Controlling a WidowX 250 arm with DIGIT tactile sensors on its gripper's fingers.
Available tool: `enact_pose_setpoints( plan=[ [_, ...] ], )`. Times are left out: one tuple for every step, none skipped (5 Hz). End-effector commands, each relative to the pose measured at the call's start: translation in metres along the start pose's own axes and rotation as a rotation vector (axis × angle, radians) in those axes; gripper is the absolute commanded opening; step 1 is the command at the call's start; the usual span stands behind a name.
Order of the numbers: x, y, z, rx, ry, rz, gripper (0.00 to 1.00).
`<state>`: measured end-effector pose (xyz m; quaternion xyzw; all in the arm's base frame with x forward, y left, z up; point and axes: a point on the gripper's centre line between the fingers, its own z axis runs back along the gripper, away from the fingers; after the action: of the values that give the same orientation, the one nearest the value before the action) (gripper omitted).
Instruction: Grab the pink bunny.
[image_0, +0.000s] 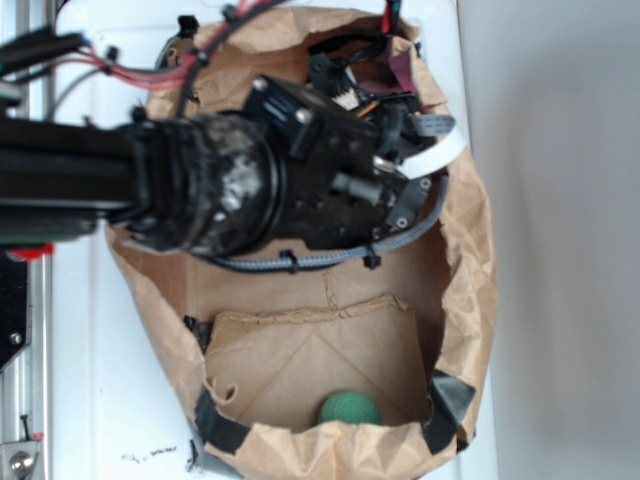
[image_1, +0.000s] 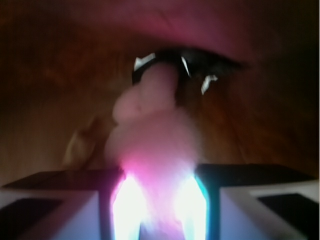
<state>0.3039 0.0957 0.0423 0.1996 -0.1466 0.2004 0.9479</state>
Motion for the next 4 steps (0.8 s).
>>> enact_pose_setpoints(
  plan=[
    [0.003,0.012,0.071,-0.156,0.012,-0.027,0.0],
    [0.001,0.016,0.098,-0.23,0.023,-0.061,0.0],
    [0.003,0.019,0.109,-0.269,0.036,-0.081,0.0],
    [0.006,0.021,0.117,-0.304,0.05,-0.1,0.0]
  ],
)
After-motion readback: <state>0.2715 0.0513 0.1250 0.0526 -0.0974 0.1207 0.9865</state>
